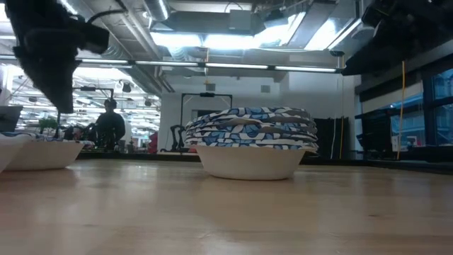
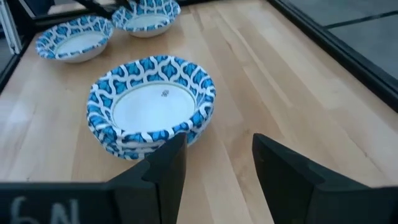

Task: Nest bowls inside each other
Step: Stack the white bowl on top of the other white bowl

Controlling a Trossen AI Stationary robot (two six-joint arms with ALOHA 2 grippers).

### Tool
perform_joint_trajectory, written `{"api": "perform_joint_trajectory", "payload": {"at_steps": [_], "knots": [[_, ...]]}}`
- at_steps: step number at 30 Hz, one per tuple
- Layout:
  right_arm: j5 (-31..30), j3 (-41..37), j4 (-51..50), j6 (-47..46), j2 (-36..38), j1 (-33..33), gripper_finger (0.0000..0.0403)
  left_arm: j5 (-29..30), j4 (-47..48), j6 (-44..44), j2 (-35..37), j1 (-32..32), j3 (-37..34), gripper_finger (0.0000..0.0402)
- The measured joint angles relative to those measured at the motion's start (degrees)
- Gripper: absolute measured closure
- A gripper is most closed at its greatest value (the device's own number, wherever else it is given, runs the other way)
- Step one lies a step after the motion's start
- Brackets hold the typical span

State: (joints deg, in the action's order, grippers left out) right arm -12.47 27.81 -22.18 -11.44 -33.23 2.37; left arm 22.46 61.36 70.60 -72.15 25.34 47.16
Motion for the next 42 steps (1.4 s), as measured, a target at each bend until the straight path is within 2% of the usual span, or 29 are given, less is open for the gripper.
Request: {"api": "perform_joint_trajectory", "payload": {"at_steps": [6, 15, 19, 26, 29, 37, 42], "knots": [[-0.02, 0.0, 1.53, 0.2, 0.02, 0.0, 0.0219, 3.65, -4.77, 2.32, -0.04, -0.5, -0.7, 0.0282], [-0.02, 0.0, 1.76, 0.2, 0.02, 0.0, 0.0219, 3.46, -9.0, 3.71, -0.01, -2.57, -0.7, 0.0282], [-0.02, 0.0, 2.06, -0.07, 0.02, 0.0, 0.0219, 3.39, -9.95, -0.32, -0.01, -3.34, -0.7, 0.0282], [0.0, 0.0, 5.04, -0.12, 0.0, -0.55, 0.0219, 3.37, -9.9, -0.5, -0.01, -5.68, -0.7, 0.0279], [0.0, 0.0, 5.79, -0.11, 0.0, -1.71, 0.0219, 3.39, -9.72, -0.72, -0.01, -6.59, -0.7, 0.0264], [0.58, 0.0, 7.21, -1.75, 0.0, -4.68, 0.0219, 3.42, -9.37, -3.73, -0.01, -8.04, -0.7, 0.0193], [2.79, 0.0, 8.3, -1.75, 0.0, -5.33, 0.0219, 0.46, -10.25, -3.64, -0.01, -8.2, -0.7, 0.0187]]}}
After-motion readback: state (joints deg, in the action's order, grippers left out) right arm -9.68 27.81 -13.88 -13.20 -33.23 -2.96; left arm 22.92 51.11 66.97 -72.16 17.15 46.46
